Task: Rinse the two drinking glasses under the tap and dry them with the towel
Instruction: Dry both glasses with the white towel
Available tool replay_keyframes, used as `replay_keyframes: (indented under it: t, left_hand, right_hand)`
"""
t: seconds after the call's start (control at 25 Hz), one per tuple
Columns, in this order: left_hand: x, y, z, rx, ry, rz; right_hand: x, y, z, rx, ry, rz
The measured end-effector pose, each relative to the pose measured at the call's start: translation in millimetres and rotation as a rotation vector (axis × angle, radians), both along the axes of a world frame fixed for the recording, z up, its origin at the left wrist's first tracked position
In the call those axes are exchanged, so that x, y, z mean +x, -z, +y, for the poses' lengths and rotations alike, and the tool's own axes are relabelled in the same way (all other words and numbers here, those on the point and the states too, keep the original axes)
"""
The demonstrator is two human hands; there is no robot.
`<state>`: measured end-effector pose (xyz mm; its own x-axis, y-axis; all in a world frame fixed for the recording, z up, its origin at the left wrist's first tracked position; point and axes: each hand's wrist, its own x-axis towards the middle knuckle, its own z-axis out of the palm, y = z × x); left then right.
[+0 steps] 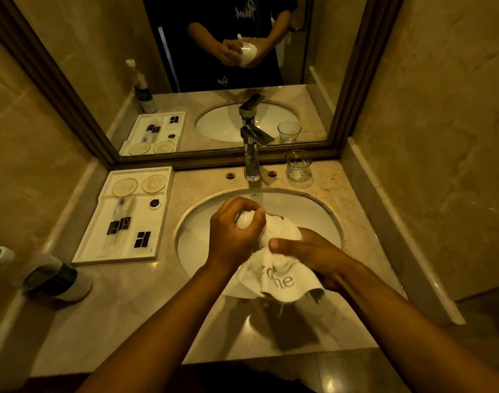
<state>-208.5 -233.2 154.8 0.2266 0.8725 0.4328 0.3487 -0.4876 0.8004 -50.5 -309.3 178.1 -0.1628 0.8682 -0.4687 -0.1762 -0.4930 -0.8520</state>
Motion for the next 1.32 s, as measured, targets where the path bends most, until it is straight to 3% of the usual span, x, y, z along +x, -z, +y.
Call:
replay_keyframes:
  t: [0.2,0.28,0.36,0.44,0.48,0.56,0.68,0.76,0.8,0.84,0.96,1.08,1.2,1.32]
  left_hand:
    - [9,6,-9,-0.245,-0.216,-0.225]
    - [11,13,-8,-0.491,-0.301,-0.321]
    - [11,14,-7,-0.859,-0.407,-0.417]
    - [9,9,-9,-1.147,-0.455,-0.385]
    - [8,5,-8,-1.192,-0.426,-0.302]
    - [5,-1,-8,-1.081,-0.299,-0.088]
    - [-7,-6,-8,-0.550,-0.030,0.092]
    - [-17,-4,-6,-0.121,0.084,0.245]
    - [-19,-1,-5,0.028,0.105,0.276]
    - [-21,3,-5,0.105,0.095,0.269]
    - [-20,7,-7,0.100,-0.053,0.098]
    - [-17,8,-9,-0.098,-0.154,-0.030]
    - [-8,3,-3,-0.612,-0.298,-0.171]
    - [-7,-4,0,-1.169,-0.431,-0.136]
  right_hand:
    - [-10,3,-1,0.329,-0.077,-0.607]
    - [-18,6,1,0.465,-0.081,-0.896]
    - [-21,12,2,0.584,-0.146,-1.136]
    - [-22,17,1,0.628,-0.213,-1.247]
    - [-21,18,0,0.611,-0.204,-1.218]
    - [-20,15,-1,0.464,-0.094,-0.981]
    - [-8,7,6,0.113,-0.024,-0.454]
    - [0,0,7,-0.105,-0.028,0.059]
    - [1,-2,6,-0.160,-0.020,0.242]
    - [1,-5,4,-0.150,-0.037,0.306]
    - [-7,0,2,0.082,-0.128,-0.099]
    - [-16,7,6,0.296,-0.139,-0.458]
    - [-20,15,10,0.543,-0.194,-0.902]
    - [-20,24,8,0.763,-0.328,-1.234]
